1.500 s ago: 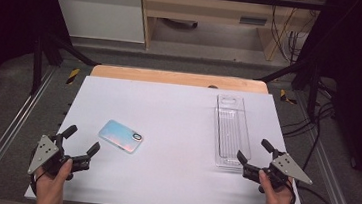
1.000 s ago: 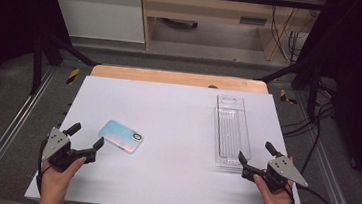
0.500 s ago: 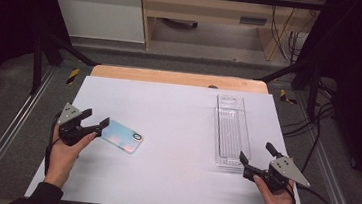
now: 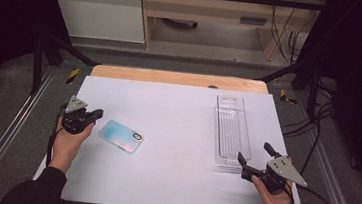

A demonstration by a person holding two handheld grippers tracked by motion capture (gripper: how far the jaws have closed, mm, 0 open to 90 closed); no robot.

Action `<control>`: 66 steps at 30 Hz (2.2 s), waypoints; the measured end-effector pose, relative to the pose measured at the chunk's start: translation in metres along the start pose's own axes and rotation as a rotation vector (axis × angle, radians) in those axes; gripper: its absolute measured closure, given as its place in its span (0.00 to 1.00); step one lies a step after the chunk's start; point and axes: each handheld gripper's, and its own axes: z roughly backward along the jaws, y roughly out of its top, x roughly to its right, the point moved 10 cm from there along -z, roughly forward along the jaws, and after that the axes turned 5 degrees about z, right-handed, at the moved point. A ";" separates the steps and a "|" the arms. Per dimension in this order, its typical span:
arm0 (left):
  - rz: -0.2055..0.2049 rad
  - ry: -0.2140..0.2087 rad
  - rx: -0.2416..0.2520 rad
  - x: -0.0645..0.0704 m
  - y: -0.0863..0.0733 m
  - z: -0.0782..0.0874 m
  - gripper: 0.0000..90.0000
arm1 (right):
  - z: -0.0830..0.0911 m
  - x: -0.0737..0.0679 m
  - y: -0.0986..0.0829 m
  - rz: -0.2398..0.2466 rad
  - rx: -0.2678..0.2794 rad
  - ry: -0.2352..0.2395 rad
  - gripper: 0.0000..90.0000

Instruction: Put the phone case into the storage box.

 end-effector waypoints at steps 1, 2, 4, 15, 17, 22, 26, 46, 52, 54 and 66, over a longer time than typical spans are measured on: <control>-0.009 0.002 -0.014 0.000 0.000 -0.002 0.98 | 0.001 0.000 0.000 -0.002 0.002 -0.001 0.07; -0.012 0.006 -0.027 0.000 -0.001 -0.004 0.99 | 0.001 0.000 0.000 -0.003 0.005 -0.001 0.07; 0.014 0.004 -0.035 -0.001 -0.002 -0.008 1.00 | 0.001 -0.001 0.001 0.004 0.006 -0.001 0.07; -0.018 0.040 -0.146 -0.010 -0.022 -0.027 1.00 | -0.001 -0.004 0.002 0.017 0.009 0.012 0.07; -0.023 0.040 -0.164 -0.009 -0.025 -0.031 1.00 | -0.001 -0.003 0.002 0.012 0.009 0.010 0.07; -0.035 0.049 -0.218 -0.011 -0.036 -0.036 1.00 | 0.000 -0.002 0.002 0.005 0.007 0.009 0.07; -0.051 0.043 -0.232 -0.009 -0.038 -0.039 1.00 | 0.001 -0.002 0.002 0.006 0.007 0.009 0.07; -0.062 0.001 -0.248 0.002 -0.043 -0.037 1.00 | 0.000 -0.004 0.001 0.016 0.000 0.017 0.07; -0.069 -0.044 -0.250 0.025 -0.047 -0.035 1.00 | 0.000 -0.005 0.001 0.013 -0.003 0.018 0.07; -0.066 -0.056 -0.242 0.034 -0.049 -0.033 1.00 | 0.000 -0.004 0.001 0.016 -0.002 0.019 0.07; -0.080 -0.112 -0.245 0.070 -0.054 -0.027 1.00 | 0.000 -0.005 0.002 0.011 0.005 0.021 0.07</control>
